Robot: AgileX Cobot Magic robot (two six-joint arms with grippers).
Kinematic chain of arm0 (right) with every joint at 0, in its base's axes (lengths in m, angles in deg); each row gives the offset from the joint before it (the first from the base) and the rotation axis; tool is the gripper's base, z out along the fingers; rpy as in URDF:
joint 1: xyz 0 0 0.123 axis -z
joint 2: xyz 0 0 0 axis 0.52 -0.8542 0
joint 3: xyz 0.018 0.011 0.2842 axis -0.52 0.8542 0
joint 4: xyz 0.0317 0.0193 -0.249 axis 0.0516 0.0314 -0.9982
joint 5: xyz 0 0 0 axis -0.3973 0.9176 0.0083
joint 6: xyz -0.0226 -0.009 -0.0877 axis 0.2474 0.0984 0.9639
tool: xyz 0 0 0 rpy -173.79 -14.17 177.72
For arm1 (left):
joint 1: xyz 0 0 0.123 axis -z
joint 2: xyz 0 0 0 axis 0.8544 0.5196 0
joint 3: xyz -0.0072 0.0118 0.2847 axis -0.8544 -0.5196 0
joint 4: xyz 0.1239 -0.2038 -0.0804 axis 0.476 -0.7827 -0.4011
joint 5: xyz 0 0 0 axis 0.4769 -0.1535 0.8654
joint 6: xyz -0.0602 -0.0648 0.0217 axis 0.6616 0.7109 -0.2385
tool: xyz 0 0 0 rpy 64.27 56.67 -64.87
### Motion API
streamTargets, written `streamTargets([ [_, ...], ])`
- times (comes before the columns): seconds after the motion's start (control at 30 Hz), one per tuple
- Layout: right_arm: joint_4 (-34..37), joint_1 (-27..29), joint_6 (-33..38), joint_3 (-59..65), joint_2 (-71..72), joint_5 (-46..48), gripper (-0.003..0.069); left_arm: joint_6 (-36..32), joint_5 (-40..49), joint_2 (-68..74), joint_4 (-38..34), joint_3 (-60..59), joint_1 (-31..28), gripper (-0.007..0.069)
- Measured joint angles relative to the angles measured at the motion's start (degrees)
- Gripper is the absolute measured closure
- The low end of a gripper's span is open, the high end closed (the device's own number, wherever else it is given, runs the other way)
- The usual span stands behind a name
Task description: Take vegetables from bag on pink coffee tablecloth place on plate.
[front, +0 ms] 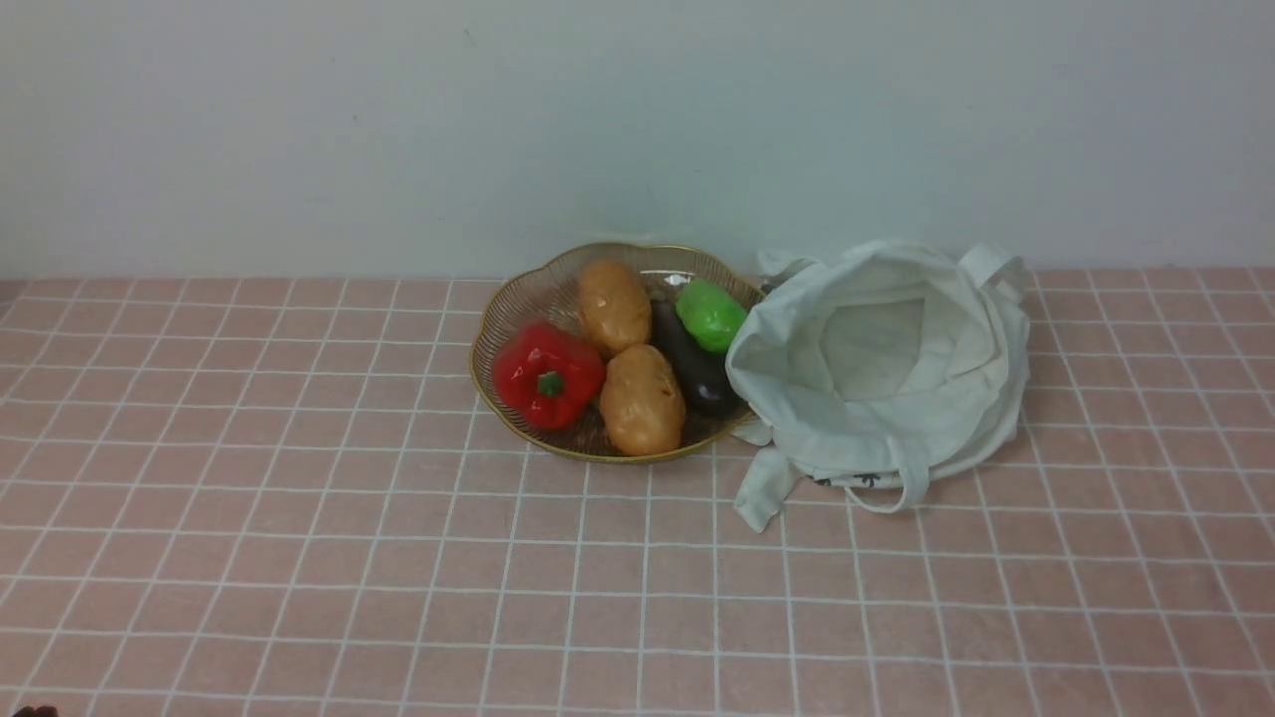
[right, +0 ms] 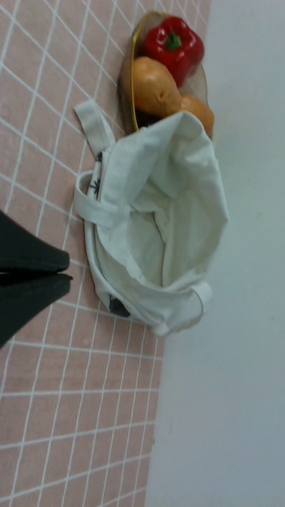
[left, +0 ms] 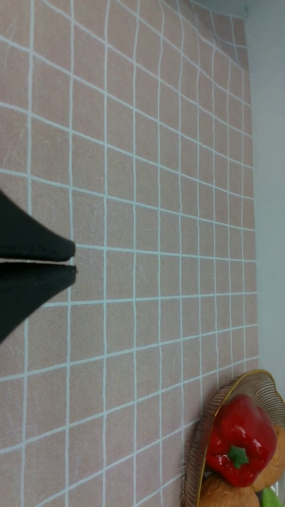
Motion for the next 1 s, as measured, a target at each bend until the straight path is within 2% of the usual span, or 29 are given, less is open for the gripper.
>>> streamTargets([
  [0.17, 0.3, 5.3, 0.0, 5.5, 3.6, -3.1, 0.0673, 0.0, 0.0, 0.0, 0.0, 0.0, 0.0, 0.0629],
  [0.33, 2.3, 8.7, 0.8, 5.7, 3.8, -3.5, 0.0673, 0.0, 0.0, 0.0, 0.0, 0.0, 0.0, 0.0629],
  [0.57, 2.9, 9.1, 2.6, 5.7, 3.9, 0.4, 0.0673, 0.0, 0.0, 0.0, 0.0, 0.0, 0.0, 0.0629],
  [1.0, 3.0, 9.1, 2.8, 5.6, 3.9, 0.7, 0.0673, 0.0, 0.0, 0.0, 0.0, 0.0, 0.0, 0.0629],
])
